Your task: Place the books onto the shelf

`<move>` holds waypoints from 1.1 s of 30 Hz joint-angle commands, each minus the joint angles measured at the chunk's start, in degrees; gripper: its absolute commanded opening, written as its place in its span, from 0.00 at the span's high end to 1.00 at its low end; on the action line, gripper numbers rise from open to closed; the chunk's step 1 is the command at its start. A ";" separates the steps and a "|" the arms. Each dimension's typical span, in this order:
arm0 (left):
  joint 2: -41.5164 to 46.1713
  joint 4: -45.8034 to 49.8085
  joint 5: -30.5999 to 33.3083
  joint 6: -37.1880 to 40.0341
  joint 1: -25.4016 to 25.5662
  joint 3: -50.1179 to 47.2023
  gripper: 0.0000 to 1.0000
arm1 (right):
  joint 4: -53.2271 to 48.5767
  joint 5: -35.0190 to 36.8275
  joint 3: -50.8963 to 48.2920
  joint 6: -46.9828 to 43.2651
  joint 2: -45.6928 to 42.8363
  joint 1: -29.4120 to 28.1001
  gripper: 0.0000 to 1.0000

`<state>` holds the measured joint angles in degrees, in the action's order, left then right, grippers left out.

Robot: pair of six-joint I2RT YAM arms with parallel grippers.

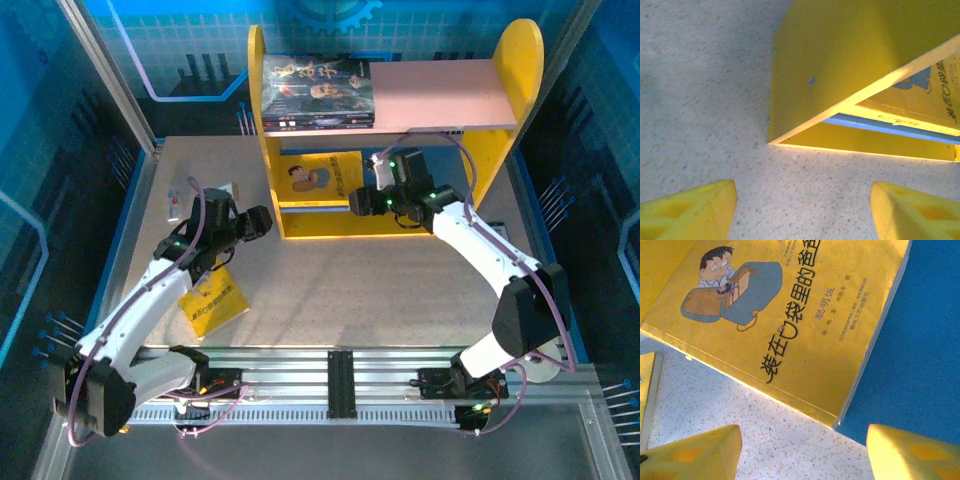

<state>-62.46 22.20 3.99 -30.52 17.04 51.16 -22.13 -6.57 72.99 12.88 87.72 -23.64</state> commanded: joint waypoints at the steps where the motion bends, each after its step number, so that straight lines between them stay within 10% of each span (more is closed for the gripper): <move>1: 3.61 6.13 4.41 -2.52 -0.60 -2.93 0.26 | 1.60 -2.86 -1.58 0.39 -3.35 0.40 0.32; 20: 9.57 14.32 11.19 -21.24 -1.56 -15.85 0.23 | 10.70 -4.76 -14.16 7.37 -7.50 -15.26 0.32; 33: 20.50 24.52 13.26 -28.10 -1.83 -18.47 0.22 | 17.55 -6.08 -3.93 12.85 15.57 -34.65 0.35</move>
<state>-44.86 41.25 14.94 -56.07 15.79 33.23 -7.16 -11.70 65.17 23.83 100.07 -56.38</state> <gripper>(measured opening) 0.776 0.658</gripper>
